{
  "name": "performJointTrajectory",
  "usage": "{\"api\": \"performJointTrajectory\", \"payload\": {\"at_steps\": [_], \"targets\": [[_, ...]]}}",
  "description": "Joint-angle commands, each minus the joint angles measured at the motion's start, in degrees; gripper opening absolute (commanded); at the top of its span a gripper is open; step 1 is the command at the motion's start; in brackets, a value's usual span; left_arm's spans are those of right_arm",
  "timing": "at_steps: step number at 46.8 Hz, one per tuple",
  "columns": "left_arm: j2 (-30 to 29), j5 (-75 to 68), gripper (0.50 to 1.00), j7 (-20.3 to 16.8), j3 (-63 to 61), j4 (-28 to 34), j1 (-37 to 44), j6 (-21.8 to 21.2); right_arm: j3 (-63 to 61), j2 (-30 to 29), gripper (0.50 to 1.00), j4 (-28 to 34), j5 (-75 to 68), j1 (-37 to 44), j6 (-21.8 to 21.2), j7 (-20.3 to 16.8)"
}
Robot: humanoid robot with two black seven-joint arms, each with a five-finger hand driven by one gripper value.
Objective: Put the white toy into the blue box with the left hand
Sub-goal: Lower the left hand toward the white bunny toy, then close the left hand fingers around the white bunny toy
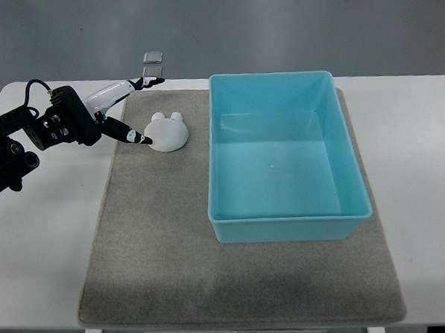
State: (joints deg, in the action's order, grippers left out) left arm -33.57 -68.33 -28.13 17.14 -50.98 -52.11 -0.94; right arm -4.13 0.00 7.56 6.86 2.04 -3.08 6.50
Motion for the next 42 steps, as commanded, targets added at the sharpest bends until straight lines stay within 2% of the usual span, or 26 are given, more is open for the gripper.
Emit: {"api": "performJointTrajectory", "payload": {"at_steps": [1, 31, 42], "targets": [[0.0, -1.2, 0.992, 0.0, 0.0, 0.0, 0.0, 0.0, 0.0, 0.0, 0.936, 0.0, 0.0, 0.0, 0.0, 0.0], [1.1, -7.3, 0.986, 0.1, -1.5, 0.0, -0.6, -1.3, 0.0, 0.0, 0.936, 0.0, 0.0, 0.0, 0.0, 0.0], [3.4, -7.3, 0.981, 0.1, -1.6, 1.1, -0.6, -1.4, 0.0, 0.0, 0.936, 0.0, 0.0, 0.0, 0.0, 0.0]]}}
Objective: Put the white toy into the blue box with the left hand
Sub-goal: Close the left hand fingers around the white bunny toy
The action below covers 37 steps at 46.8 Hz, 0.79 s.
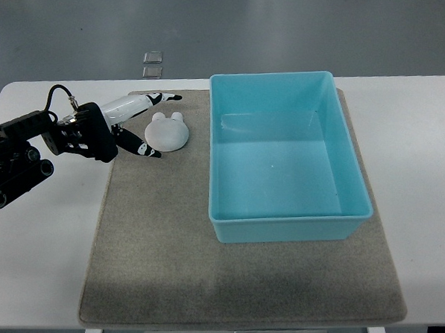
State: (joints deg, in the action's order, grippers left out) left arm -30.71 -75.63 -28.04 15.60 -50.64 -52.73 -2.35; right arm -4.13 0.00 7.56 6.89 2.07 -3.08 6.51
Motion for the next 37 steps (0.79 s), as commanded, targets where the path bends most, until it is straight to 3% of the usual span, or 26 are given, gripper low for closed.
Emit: {"api": "performJointTrajectory", "payload": {"at_steps": [1, 8, 21, 25, 29, 37], "targets": [[0.7, 0.0, 0.981, 0.0, -0.1, 1.2, 0.0, 0.0, 0.0, 0.0, 0.936, 0.0, 0.0, 0.0, 0.0, 0.0], [1.8, 0.0, 0.969, 0.0, -2.2, 2.8, 0.0, -1.3, 0.0, 0.0, 0.936, 0.0, 0.1, 0.0, 0.0, 0.0], [3.9, -1.5, 0.887, 0.0, -2.3, 6.4, -0.1, -1.9, 0.0, 0.0, 0.936, 0.0, 0.0, 0.0, 0.0, 0.0], [5.0, -1.5, 0.823, 0.1, -2.3, 7.9, -0.1, -2.2, 0.0, 0.0, 0.936, 0.0, 0.0, 0.0, 0.0, 0.0], [5.6, -1.7, 0.667, 0.2, -2.4, 8.8, -0.1, -2.6, 0.0, 0.0, 0.936, 0.0, 0.0, 0.0, 0.0, 0.0], [5.7, -1.6, 0.568, 1.4, -2.3, 9.2, -0.4, -2.8, 0.0, 0.0, 0.936, 0.0, 0.0, 0.0, 0.0, 0.0]]}}
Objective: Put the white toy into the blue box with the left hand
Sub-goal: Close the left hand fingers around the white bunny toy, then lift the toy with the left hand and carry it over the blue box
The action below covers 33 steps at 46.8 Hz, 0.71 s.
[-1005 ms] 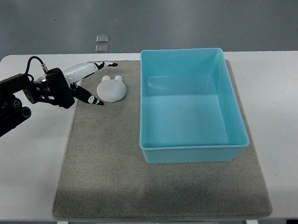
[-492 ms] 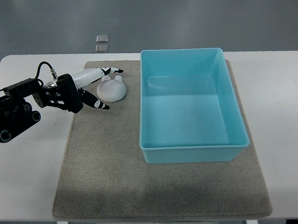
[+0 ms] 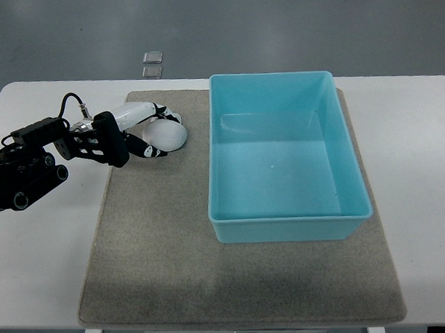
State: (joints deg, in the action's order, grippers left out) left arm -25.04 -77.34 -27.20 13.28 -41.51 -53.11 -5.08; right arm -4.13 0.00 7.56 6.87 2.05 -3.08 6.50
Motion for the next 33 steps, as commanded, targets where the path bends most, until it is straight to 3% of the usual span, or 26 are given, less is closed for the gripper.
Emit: {"api": "performJointTrajectory", "payload": {"at_steps": [1, 3, 19, 33], "targets": [[0.1, 0.2, 0.553, 0.7, 0.1, 0.0, -0.1, -0.3, 0.0, 0.0, 0.936, 0.0, 0.0, 0.1, 0.0, 0.0], [0.1, 0.1, 0.500, 0.9, 0.0, -0.1, -0.1, -0.8, 0.0, 0.0, 0.936, 0.0, 0.0, 0.0, 0.0, 0.0], [-0.4, 1.3, 0.500, 1.5, 1.0, -0.6, -1.1, -2.1, 0.0, 0.0, 0.936, 0.0, 0.0, 0.1, 0.0, 0.0], [-2.6, 2.7, 0.500, 1.5, 4.1, -1.0, -4.4, -7.6, 0.0, 0.0, 0.936, 0.0, 0.0, 0.0, 0.0, 0.0]]}}
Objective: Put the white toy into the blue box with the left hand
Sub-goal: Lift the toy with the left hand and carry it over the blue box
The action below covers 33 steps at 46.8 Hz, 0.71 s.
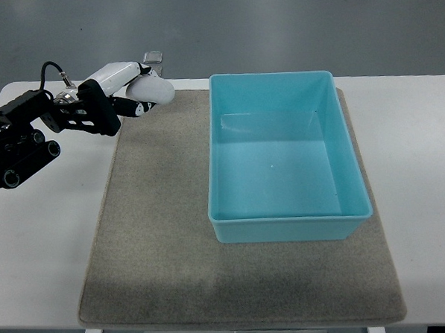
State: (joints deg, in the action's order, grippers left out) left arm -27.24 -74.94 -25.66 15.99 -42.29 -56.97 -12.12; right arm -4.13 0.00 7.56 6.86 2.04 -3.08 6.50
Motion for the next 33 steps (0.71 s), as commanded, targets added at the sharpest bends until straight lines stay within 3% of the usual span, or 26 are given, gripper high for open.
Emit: {"api": "performJointTrajectory", "payload": {"at_steps": [1, 18, 33], "targets": [[-0.4, 0.5, 0.500, 0.0, 1.9, -0.3, -0.7, -0.5, 0.0, 0.0, 0.936, 0.0, 0.1, 0.0, 0.0, 0.0], [0.2, 0.9, 0.500, -0.3, 3.7, -11.1, -6.7, 1.0, 0.0, 0.0, 0.936, 0.0, 0.0, 0.0, 0.0, 0.0], [6.4, 0.1, 0.500, -0.9, 2.6, -17.3, -6.5, 7.0, 0.0, 0.0, 0.936, 0.0, 0.1, 0.0, 0.0, 0.0]]}}
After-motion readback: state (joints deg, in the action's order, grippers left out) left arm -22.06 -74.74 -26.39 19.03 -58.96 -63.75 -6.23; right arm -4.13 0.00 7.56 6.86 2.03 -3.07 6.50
